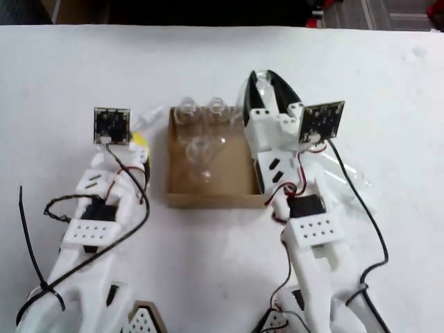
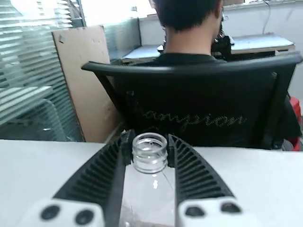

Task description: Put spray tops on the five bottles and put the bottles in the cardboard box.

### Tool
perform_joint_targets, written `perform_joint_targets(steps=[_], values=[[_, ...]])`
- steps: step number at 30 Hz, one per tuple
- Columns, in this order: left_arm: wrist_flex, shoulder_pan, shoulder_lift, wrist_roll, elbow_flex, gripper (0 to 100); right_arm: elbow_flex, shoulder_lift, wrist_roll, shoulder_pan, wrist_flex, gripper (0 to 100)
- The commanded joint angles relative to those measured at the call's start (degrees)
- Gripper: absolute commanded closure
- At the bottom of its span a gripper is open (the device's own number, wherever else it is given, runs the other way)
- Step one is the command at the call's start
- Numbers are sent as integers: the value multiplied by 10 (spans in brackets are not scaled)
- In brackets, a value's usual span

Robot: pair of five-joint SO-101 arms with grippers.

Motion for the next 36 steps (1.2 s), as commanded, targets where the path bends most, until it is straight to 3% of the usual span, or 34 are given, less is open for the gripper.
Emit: perform_joint_targets(steps=[1, 9, 21, 27, 36], values=[[-18, 4, 0, -5, -3, 976, -4, 49, 0, 15, -40, 982], [-18, 4, 0, -5, -3, 976, -5, 174, 2, 15, -168, 982], [-18, 4, 0, -5, -4, 976, -5, 276, 3, 15, -258, 982], [-18, 4, 0, -5, -4, 976, -5, 327, 103, 10, -318, 982], [-18, 4, 0, -5, -4, 976, -6, 435, 105, 9, -463, 982]])
